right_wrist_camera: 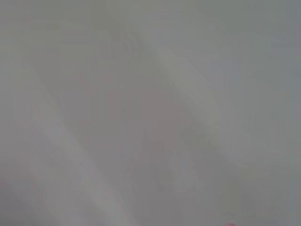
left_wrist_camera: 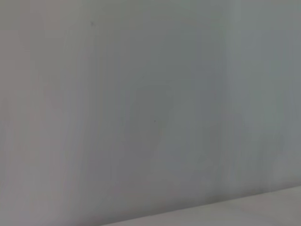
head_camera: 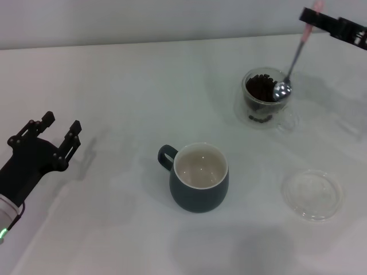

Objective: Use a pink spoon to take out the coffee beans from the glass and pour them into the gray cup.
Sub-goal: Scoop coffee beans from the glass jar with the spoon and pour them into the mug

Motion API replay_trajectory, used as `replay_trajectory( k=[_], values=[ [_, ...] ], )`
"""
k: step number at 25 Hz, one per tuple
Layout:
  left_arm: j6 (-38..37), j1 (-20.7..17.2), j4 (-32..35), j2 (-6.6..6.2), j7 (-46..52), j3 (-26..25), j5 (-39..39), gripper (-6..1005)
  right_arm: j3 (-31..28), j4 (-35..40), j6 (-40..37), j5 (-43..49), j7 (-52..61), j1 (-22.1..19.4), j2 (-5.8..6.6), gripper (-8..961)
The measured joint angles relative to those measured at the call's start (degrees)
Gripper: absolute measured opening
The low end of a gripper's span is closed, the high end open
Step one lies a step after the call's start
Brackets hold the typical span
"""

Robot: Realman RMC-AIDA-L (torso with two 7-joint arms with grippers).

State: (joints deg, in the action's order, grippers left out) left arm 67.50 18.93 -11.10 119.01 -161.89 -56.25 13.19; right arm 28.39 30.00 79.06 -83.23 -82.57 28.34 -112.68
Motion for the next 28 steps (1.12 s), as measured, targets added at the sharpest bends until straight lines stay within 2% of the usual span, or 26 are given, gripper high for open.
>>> replay_trajectory(
  k=[9, 20, 28],
  values=[
    [0.17, -0.81, -0.14, 0.08, 0.00, 0.00, 0.00, 577, 0.06, 0.40, -3.41, -0.85, -8.31, 2.17, -2.15, 144],
    [0.25, -0.82, -0.26, 0.20, 0.03, 0.08, 0.00, 576, 2.06, -3.20, -11.39, -2.11, -24.10, 3.84, -2.55, 145],
    [0.26, -1.02, -0.26, 0.26, 0.04, 0.13, 0.00, 576, 2.16, -5.47, -13.05, -4.89, -30.61, 4.48, -2.63, 145]
  ],
)
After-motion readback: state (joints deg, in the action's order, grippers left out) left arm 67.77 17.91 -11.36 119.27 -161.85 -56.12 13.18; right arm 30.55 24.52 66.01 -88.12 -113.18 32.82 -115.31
